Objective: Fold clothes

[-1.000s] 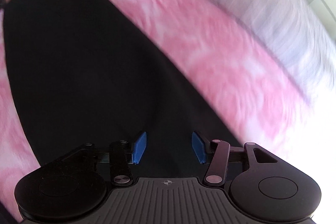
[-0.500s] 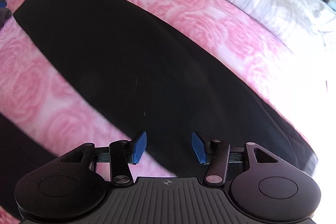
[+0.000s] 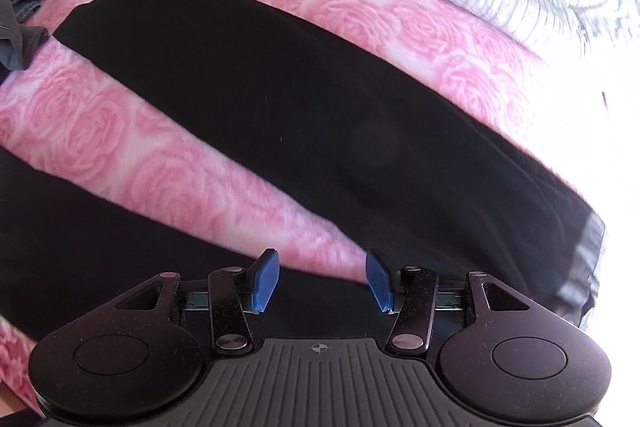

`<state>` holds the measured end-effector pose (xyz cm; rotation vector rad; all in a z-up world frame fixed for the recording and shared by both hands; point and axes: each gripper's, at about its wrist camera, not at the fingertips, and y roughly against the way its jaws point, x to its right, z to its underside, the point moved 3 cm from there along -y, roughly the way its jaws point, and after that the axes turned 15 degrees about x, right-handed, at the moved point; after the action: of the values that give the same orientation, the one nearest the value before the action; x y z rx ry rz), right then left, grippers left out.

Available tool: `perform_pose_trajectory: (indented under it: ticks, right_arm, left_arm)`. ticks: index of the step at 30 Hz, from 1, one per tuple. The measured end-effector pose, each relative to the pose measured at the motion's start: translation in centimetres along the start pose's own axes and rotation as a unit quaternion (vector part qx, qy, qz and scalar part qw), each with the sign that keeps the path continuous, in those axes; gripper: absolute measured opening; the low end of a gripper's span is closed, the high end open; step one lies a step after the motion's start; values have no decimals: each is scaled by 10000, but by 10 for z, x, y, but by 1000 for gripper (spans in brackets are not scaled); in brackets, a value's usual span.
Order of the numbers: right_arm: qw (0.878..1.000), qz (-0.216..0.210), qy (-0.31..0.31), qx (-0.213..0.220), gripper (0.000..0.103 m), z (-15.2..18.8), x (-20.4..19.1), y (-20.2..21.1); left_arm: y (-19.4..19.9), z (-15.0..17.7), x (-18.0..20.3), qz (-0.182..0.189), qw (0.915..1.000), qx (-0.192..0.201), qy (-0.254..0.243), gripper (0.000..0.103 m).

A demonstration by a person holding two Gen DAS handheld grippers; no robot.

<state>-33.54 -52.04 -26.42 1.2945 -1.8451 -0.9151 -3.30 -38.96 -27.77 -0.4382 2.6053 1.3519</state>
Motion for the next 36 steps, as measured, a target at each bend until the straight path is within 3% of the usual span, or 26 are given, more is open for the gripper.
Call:
perform_pose_trajectory:
  ticks: [7, 15, 22, 28, 36]
  right_arm:
    - [9998, -93, -171, -67, 52, 38, 35, 26]
    - [9991, 199, -300, -232, 52, 92, 91, 72]
    - [9964, 445, -583, -436, 52, 135, 120, 101]
    - [9938, 567, -819, -503, 52, 150, 116, 118]
    - [9945, 506, -607, -694, 52, 163, 81, 125]
  left_arm:
    - [23, -15, 61, -102, 9997, -125, 181, 36]
    - [47, -32, 126, -74, 9987, -238, 436, 40]
    - [58, -42, 166, 190, 9988, -247, 370, 43]
    - [63, -34, 179, 349, 9983, -380, 283, 44]
    - [74, -11, 170, 290, 9969, -531, 496, 47]
